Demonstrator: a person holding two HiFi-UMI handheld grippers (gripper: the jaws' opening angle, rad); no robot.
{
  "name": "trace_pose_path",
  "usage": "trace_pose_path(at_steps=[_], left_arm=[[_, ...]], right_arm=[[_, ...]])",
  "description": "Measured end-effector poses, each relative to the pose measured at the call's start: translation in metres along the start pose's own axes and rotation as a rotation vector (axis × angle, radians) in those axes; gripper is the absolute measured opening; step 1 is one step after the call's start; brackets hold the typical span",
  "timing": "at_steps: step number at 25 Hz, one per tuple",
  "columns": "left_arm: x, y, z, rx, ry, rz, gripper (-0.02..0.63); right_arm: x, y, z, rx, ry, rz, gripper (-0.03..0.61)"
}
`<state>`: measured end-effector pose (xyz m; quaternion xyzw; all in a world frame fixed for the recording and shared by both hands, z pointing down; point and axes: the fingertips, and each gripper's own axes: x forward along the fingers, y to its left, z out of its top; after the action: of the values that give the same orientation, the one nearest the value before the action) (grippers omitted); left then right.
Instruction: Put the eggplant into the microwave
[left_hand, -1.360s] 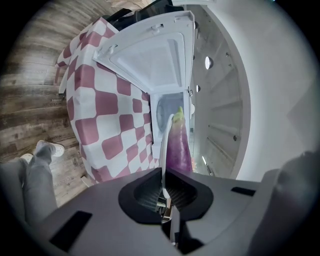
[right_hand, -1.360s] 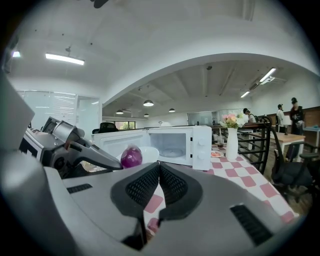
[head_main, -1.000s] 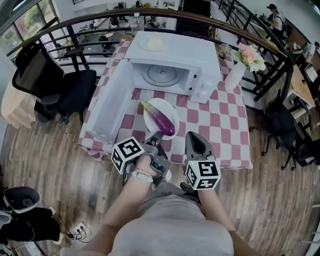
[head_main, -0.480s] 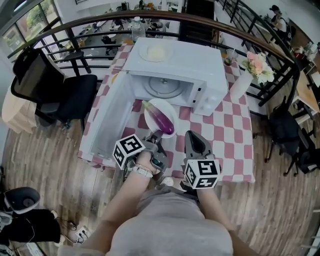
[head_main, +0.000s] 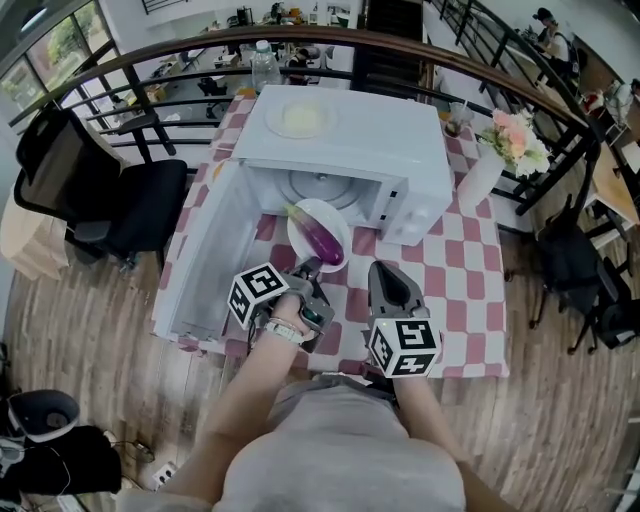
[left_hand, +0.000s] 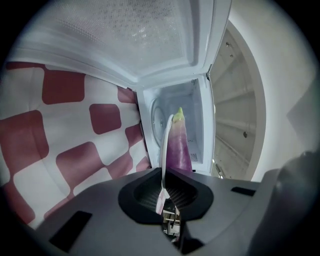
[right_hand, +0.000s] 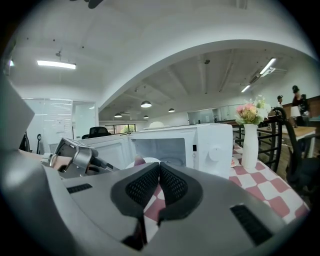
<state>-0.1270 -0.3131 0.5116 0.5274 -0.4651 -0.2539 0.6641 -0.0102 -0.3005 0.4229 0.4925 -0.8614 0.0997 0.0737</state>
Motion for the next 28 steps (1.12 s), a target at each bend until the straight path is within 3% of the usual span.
trace_pose_path(at_steps=[14,23,28], left_arm=[[0.042,0.014,0.028,0.014,-0.014,0.026,0.018],[0.063,0.022,0.039,-0.010,-0.007,0.019,0.018],[0.077,0.025,0.047,-0.008,0.005,0.016,0.018]], right_arm=[[0.033,-0.011,0.004,-0.066,-0.009,0.011,0.026],[0.047,-0.003,-0.013,-0.029,0.020,0.031,0.026],[0.054,-0.002,-0.010,-0.060,0.016,0.029,0.026]])
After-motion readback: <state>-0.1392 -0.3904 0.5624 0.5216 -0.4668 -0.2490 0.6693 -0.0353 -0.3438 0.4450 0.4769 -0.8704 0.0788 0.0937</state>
